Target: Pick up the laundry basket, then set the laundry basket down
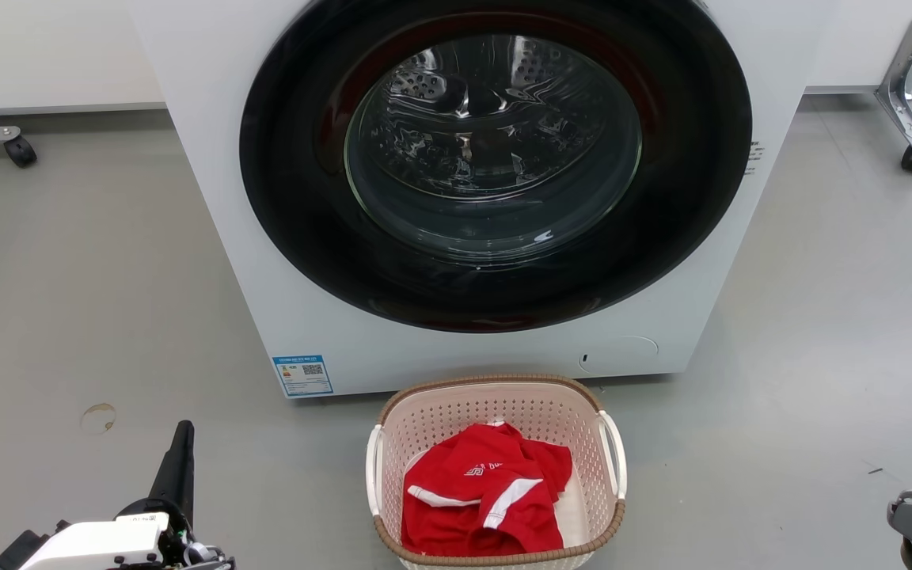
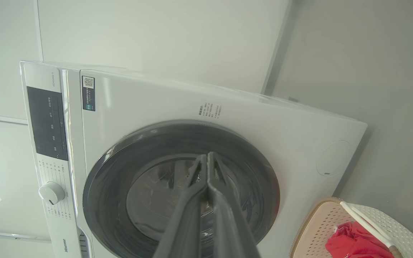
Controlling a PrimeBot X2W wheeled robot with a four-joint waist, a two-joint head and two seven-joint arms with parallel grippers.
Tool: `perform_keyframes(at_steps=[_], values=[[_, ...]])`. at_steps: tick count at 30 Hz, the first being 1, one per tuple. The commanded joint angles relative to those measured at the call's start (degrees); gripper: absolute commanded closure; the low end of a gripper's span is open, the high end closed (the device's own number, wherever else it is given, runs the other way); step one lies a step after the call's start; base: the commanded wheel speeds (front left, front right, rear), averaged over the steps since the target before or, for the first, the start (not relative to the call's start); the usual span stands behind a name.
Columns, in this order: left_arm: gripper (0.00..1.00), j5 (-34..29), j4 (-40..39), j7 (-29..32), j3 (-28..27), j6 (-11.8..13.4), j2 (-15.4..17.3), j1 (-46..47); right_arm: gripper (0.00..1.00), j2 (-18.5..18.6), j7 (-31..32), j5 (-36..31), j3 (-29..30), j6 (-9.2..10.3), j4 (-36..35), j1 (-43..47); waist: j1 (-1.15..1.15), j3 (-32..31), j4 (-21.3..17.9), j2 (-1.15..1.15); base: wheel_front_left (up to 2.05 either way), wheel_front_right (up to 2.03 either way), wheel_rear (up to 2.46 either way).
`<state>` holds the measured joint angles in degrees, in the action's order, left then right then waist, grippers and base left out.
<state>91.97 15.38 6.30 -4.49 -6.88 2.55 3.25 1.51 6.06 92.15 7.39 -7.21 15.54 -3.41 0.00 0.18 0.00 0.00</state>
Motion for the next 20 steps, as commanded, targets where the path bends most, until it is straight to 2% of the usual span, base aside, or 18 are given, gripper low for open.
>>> perform_keyframes(at_steps=[1,20], values=[[1.00,0.31,-1.33,0.07,-1.88,-0.60,0.47,2.93,1.00,1.41,0.44,0.01,-0.86,-0.28,-1.52,-2.78,0.00,0.00,0.00,0.00,0.00,0.00,0.00],[1.00,0.27,-1.33,0.11,-1.94,-0.60,0.43,2.93,1.00,1.39,0.45,-0.01,-0.84,-0.28,-1.52,-2.78,0.00,0.00,0.00,0.00,0.00,0.00,0.00]])
